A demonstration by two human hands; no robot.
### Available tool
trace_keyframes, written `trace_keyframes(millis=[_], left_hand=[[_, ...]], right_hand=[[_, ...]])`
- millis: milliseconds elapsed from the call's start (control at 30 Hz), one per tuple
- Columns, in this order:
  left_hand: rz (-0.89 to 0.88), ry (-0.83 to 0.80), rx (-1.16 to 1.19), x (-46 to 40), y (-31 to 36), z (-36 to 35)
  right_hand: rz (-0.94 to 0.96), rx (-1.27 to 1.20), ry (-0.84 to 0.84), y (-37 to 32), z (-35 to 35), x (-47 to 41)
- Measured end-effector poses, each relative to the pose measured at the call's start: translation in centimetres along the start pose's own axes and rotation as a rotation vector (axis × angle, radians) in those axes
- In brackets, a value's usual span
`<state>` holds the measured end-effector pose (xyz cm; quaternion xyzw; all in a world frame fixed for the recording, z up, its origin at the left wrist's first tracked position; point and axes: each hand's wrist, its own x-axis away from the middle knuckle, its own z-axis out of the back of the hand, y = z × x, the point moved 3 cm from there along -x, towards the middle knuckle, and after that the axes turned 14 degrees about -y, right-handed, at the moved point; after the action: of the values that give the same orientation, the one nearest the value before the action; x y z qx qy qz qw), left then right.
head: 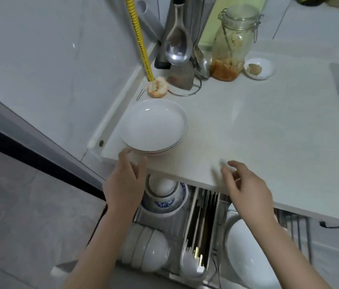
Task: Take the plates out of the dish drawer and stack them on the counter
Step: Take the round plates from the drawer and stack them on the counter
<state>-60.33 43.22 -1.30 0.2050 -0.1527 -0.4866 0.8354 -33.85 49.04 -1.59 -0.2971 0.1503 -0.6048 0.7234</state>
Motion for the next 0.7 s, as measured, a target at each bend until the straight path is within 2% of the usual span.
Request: trace_keyframes(millis=[133,300,467,700], left_hand=[[-0.110,-0.079,-0.023,6.2,3.3,-3.2],[-0.166,-0.328,-0.004,12.1,6.1,-9.8],[-0.115,-0.526,-0.071,16.0,6.8,-16.8],[-0.086,-0.756,-0.191,18.3,7.8,-23.6]], right_hand=[[-0.050,0.008,-0.023,4.7,1.2,5.5],[-0.215,0.097,-0.118,11.3,0.9,10.6],[-0.350,0.136,-0.193,17.1,-0.6,14.2],[-0.508,0.116,-0.313,21.3,-2.8,16.1]])
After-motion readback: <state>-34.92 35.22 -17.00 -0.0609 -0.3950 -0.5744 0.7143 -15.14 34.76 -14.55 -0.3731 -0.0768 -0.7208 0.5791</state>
